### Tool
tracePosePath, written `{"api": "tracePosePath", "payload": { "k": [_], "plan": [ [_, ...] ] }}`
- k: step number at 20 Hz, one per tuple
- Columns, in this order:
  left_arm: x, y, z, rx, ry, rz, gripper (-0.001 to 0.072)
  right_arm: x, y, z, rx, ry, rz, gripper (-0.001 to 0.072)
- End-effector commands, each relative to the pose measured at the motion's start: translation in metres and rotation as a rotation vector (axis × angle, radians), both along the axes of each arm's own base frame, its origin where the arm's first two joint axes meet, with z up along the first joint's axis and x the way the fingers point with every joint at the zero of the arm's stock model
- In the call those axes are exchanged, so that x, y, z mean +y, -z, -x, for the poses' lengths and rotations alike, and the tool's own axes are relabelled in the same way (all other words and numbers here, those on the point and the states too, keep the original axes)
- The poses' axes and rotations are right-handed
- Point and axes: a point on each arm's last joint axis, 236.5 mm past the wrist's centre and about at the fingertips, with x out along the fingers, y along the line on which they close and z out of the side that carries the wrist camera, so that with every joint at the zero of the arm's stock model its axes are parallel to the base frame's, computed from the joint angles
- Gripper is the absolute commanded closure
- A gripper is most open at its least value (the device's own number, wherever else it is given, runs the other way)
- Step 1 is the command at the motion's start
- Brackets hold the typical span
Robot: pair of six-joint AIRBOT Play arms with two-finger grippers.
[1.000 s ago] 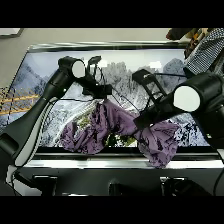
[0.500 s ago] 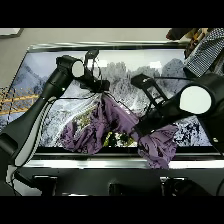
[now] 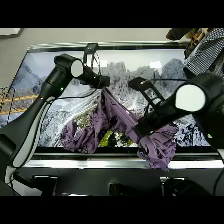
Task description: Fold the clothes and pants, and hang the long-sleeved shirts on hangers.
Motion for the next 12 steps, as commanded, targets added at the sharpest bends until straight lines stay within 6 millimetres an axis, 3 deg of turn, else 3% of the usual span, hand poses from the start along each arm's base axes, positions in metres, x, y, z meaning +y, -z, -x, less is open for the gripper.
{"api": "tracePosePath", "payload": {
  "k": [1,5,9,12],
  "plan": [
    [-0.002,-0.015,0.000,-0.030,0.003,0.025,0.0681,0.011,0.012,-0.017,-0.008,-0.004,-0.006,0.0664],
    [-0.014,-0.032,0.012,-0.027,0.042,0.087,0.0681,0.025,0.025,-0.038,-0.039,-0.024,-0.022,0.0664],
    [-0.045,-0.048,0.037,0.031,0.133,0.224,0.0681,0.039,0.034,-0.062,-0.100,-0.063,-0.047,0.0665],
    [-0.061,-0.043,0.058,0.119,0.170,0.279,0.0679,0.051,0.033,-0.082,-0.178,-0.081,-0.084,0.0665]
  ]
}}
